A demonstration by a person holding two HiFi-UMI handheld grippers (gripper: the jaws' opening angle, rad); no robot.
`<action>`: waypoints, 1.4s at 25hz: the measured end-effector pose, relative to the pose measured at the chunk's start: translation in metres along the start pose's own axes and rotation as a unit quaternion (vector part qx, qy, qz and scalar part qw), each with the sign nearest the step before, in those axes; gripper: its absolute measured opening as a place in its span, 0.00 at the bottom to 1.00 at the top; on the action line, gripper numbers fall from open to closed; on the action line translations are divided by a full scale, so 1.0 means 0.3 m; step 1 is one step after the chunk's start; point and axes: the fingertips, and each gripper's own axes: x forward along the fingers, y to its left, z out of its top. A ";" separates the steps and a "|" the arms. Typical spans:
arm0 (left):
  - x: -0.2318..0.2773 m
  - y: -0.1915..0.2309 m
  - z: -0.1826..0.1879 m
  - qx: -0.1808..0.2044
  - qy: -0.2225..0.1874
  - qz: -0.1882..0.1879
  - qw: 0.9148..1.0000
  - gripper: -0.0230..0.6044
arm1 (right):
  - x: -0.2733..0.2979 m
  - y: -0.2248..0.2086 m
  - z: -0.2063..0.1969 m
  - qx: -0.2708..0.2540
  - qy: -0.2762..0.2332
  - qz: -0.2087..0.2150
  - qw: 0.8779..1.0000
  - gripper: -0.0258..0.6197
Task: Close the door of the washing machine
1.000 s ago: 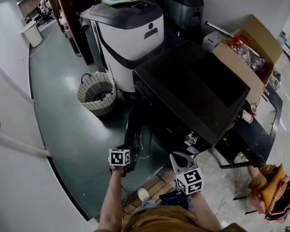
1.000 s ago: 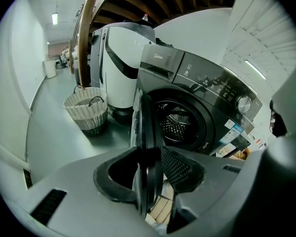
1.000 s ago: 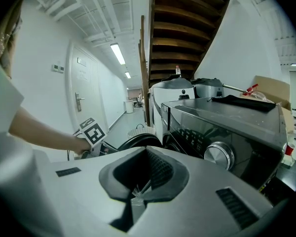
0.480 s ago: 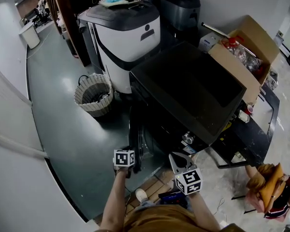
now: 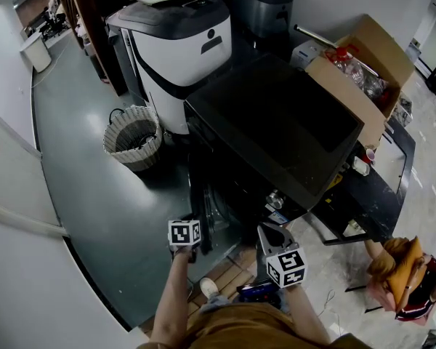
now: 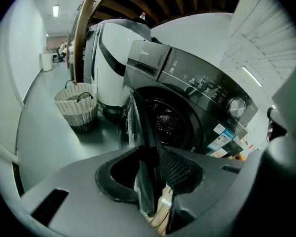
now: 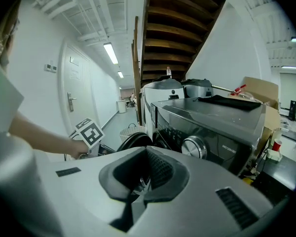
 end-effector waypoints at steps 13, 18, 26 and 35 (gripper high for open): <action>0.050 -0.104 0.011 -0.012 -0.001 -0.023 1.000 0.27 | -0.086 -0.090 -0.010 0.001 -0.005 -0.042 0.999 0.06; 0.079 -0.158 0.023 -0.016 0.005 -0.038 0.999 0.28 | -0.115 -0.127 -0.011 0.008 -0.009 -0.058 0.998 0.06; 0.119 -0.227 0.047 -0.015 0.009 -0.064 0.998 0.29 | -0.138 -0.163 -0.015 0.010 -0.007 -0.072 0.997 0.06; 0.162 -0.293 0.070 -0.009 0.017 -0.085 0.996 0.29 | -0.156 -0.208 -0.023 0.014 -0.003 -0.086 0.996 0.06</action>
